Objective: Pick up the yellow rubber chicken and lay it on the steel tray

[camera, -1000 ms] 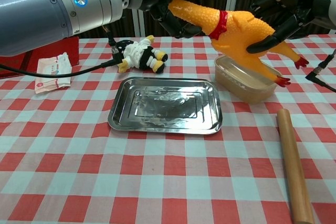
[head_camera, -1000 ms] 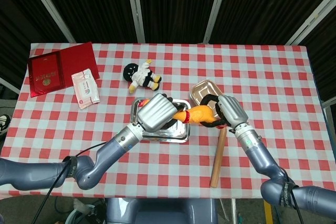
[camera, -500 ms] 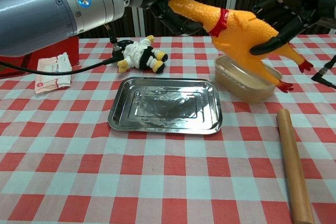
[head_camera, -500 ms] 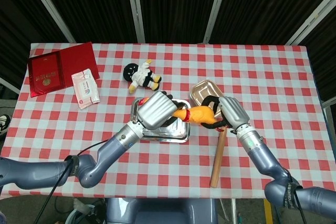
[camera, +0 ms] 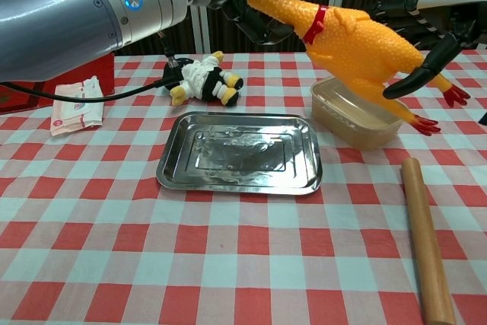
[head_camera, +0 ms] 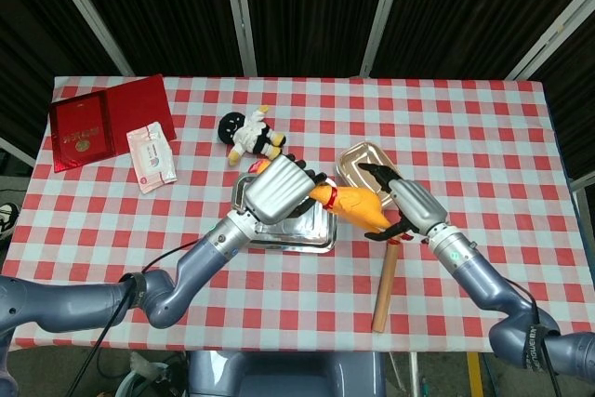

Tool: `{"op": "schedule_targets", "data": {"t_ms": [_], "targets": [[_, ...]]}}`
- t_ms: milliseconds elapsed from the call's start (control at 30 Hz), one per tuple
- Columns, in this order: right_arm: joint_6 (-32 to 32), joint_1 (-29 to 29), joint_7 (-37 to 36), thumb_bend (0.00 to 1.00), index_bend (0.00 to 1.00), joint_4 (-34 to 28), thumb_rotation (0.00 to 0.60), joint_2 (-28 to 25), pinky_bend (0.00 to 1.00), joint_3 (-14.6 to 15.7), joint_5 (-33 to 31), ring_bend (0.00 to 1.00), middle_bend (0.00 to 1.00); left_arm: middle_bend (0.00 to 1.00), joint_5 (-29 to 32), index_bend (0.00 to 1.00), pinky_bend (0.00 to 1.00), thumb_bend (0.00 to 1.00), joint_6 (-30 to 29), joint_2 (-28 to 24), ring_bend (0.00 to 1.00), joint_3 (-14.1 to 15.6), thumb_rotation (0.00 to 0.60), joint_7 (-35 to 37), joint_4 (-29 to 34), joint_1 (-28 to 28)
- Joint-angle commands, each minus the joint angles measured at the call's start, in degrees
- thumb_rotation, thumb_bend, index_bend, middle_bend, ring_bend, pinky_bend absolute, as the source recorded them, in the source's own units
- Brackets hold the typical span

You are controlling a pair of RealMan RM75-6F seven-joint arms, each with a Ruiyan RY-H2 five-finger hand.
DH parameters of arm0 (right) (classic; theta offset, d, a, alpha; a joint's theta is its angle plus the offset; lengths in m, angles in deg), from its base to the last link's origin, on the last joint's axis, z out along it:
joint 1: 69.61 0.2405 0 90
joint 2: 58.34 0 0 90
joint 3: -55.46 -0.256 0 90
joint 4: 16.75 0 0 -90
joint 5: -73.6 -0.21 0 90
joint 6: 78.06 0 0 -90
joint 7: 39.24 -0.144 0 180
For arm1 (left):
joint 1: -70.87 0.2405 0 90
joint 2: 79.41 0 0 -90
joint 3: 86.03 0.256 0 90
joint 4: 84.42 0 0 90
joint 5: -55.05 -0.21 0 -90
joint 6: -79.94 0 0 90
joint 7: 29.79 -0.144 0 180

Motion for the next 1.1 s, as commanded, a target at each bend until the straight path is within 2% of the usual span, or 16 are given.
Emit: {"op": "schedule_targets", "data": {"t_ms": [33,233,300,433,500,667,733,800,867,1033,1100], "targets": [[-0.1,0.04,-0.17,0.09,0.0,-0.11,0.6,-0.22,0.25,0.04,0.09,0.06,0.09,0.67,0.03,0.64,0.64,0.61,0.19,0.41,0.59,0.16,0.6,-0.71,-0.54,-0.31],[0.53,0.04,-0.43,0.09,0.01,-0.15,0.6,-0.07,0.26,-0.18,0.03,0.1,0.09,0.67,-0.04,0.64,0.64,0.61,0.28,1.46,0.59,0.26,0.6,-0.93,-1.41,-0.7],[0.9,0.07,-0.39,0.09,0.06,-0.06,0.6,0.23,0.3,-0.3,-0.31,0.15,0.13,0.67,-0.13,0.64,0.64,0.61,0.32,1.72,0.59,0.3,0.6,-0.84,-1.58,-0.79],[2.25,0.14,0.65,0.12,0.26,0.65,0.6,1.37,0.41,-0.59,-1.7,0.27,0.27,0.67,0.13,0.64,0.64,0.61,0.73,1.87,0.59,0.15,0.6,0.53,-1.04,-0.74],[2.86,0.22,1.14,0.19,0.35,0.94,0.6,1.99,0.48,-0.8,-2.64,0.34,0.34,0.67,-0.4,0.64,0.64,0.61,0.56,1.87,0.59,0.33,0.6,0.4,-1.12,-0.76],[4.2,0.64,3.19,0.39,0.5,1.46,0.6,3.43,0.62,-1.16,-4.65,0.45,0.45,0.67,-1.05,0.64,0.64,0.61,0.67,1.94,0.59,0.63,0.6,1.53,-0.61,-0.62],[4.64,0.91,3.91,0.49,0.55,1.65,0.6,3.98,0.68,-1.43,-5.36,0.5,0.49,0.67,-1.52,0.64,0.64,0.61,0.6,2.06,0.59,0.71,0.6,2.15,-0.44,-0.57],[5.07,1.12,4.5,0.65,0.65,1.88,0.6,4.46,0.78,-1.63,-5.82,0.59,0.57,0.67,-1.9,0.64,0.64,0.61,0.56,2.09,0.59,0.8,0.6,2.59,-0.27,-0.53],[5.8,1.2,5.17,0.76,0.76,2.1,0.6,5.0,0.88,-1.81,-6.18,0.7,0.66,0.67,-2.3,0.64,0.64,0.61,0.45,2.06,0.59,0.91,0.6,2.85,-0.12,-0.44],[7.72,1.17,6.82,0.83,0.98,2.6,0.6,6.26,1.0,-2.05,-6.85,0.87,0.83,0.67,-2.31,0.64,0.64,0.61,0.57,1.92,0.59,1.08,0.6,3.15,0.14,-0.19],[8.56,1.05,7.36,0.84,1.0,2.73,0.6,6.72,1.0,-2.16,-7.04,0.91,0.89,0.67,-2.24,0.64,0.64,0.61,0.62,1.87,0.59,1.11,0.6,3.19,0.25,-0.11]]}}
